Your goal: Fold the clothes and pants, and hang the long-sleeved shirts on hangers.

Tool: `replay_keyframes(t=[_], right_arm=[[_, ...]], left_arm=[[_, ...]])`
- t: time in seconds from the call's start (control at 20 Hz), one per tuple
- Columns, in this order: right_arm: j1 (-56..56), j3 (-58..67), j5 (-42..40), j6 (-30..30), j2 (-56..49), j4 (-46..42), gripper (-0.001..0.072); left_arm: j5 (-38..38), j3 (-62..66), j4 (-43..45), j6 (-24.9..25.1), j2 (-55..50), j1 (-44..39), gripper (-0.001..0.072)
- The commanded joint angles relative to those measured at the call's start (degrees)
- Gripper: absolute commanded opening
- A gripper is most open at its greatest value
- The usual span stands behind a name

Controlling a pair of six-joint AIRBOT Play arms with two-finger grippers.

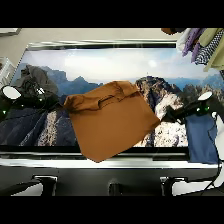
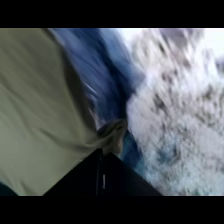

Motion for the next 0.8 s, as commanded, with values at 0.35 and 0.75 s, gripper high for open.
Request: replay_keyframes(t=[0.35,0.75], right_arm=[[7.6,27.8,-23.3,19.7,-0.8,-6.6,0.003],[8.4,27.8,-9.0,19.9,2.6,-11.5,0.0322]], left_arm=[[-0.5,-4.0,0.0,0.3,0.0,-0.9,0.0022],[-1.1,-5.9,0.0,0.3,1.3,-2.4,0.0022]])
